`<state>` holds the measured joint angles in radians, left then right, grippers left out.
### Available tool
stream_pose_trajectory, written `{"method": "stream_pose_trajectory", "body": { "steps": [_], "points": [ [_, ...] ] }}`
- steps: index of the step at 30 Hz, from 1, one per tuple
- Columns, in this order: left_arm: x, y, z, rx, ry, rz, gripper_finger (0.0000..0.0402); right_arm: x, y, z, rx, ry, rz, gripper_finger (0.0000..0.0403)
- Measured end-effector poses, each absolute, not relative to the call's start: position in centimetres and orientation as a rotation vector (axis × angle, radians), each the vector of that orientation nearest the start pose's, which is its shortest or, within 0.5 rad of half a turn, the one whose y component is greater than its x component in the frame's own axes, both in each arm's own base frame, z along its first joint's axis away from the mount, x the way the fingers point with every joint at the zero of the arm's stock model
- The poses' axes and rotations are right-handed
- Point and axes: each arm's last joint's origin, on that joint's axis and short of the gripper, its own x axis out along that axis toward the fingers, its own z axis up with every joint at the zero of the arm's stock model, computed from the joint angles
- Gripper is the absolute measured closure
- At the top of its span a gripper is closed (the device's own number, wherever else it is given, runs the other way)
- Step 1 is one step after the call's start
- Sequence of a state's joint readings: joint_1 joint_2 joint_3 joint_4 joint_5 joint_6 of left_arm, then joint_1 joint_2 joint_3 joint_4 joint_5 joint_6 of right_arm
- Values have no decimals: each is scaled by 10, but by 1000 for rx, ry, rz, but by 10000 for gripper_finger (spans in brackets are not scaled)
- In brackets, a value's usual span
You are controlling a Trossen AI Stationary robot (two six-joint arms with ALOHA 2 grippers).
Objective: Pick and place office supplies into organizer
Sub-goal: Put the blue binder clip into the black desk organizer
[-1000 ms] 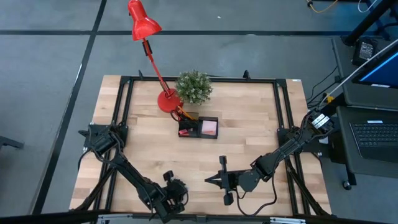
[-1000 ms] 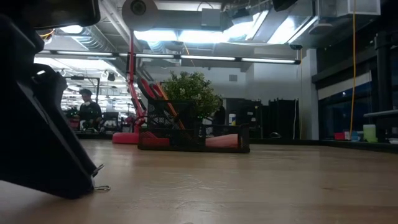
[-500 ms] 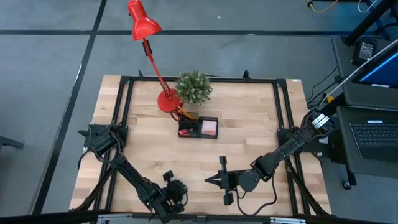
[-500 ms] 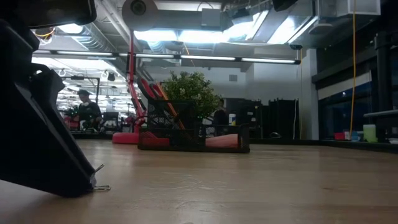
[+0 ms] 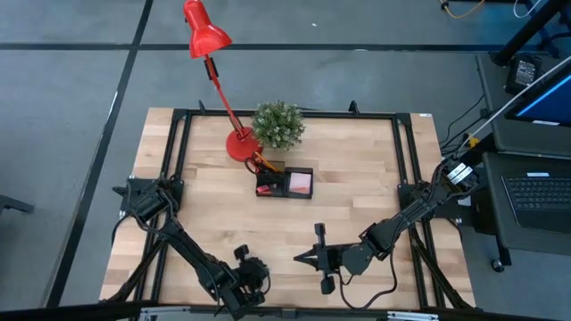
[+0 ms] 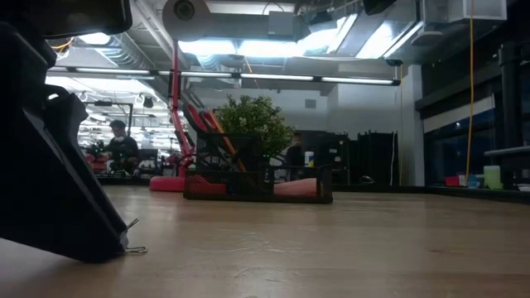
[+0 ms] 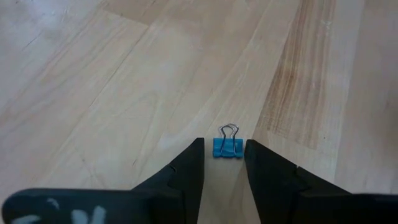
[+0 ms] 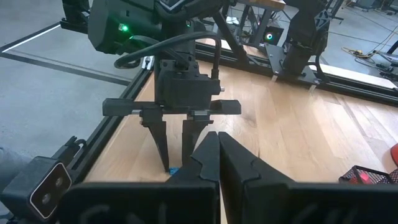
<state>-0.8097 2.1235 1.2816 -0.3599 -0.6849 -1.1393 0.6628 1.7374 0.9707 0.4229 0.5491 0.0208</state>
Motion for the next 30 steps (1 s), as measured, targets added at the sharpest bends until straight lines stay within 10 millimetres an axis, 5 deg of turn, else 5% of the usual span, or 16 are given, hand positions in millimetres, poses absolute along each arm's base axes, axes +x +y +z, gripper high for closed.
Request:
{"method": "stream_pose_trajectory", "body": {
  "steps": [7, 18, 30],
  "points": [
    [289, -276, 101, -248, 778, 374, 293, 300, 215, 206, -176, 284, 110, 402],
    [289, -277, 102, -245, 762, 380, 362, 300, 215, 206, -176, 284, 110, 402],
    [289, -276, 102, -169, 752, 368, 362, 300, 215, 206, -176, 284, 110, 402]
  ]
}}
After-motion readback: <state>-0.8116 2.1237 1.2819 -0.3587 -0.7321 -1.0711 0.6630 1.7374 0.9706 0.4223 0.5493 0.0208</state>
